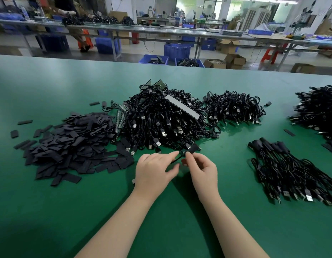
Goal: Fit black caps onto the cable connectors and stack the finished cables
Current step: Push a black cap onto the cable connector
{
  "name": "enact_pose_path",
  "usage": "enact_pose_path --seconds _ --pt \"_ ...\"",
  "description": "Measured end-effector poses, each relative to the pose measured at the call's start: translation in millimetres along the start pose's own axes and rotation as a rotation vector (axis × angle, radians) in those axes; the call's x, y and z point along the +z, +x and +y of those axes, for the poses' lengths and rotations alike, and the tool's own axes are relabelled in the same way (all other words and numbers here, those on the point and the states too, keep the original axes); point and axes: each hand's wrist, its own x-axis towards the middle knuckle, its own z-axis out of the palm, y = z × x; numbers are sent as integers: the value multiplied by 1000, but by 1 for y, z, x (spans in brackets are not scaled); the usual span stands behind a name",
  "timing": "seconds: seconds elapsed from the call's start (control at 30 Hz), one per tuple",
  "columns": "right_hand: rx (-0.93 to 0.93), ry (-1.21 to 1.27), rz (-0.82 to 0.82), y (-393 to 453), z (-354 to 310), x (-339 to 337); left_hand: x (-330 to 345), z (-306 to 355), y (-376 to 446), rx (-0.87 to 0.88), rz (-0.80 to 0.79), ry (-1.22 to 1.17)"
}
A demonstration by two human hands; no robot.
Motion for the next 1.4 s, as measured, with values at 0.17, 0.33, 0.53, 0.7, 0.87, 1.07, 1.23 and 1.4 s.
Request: enact_pose_path --seconds 0.17,0.33,0.53,0.7,0.87,1.07,1.23,1.4 --pt "7 33 3 -2 -5 0 2 -1 0 -21 -27 7" --pt "-45 -81 -120 -5 -6 4 1 -5 -1 -59 -15 -60" --pt "-12 -25 -106 -4 -8 0 5 -4 -1 71 37 -91" --pt "59 169 30 5 -22 -11 -2 -5 0 44 97 -145" --pt "-144 -215 376 34 -65 -90 -9 -5 0 -179 38 -258" --pt "132 -1347 412 75 -50 -174 -8 0 1 -175 1 -265" --pt "482 -1493 144 74 -23 -183 -9 -3 2 -193 -16 -280" --pt "18 -1436 250 88 -50 -126 -6 -8 5 -157 -37 -252"
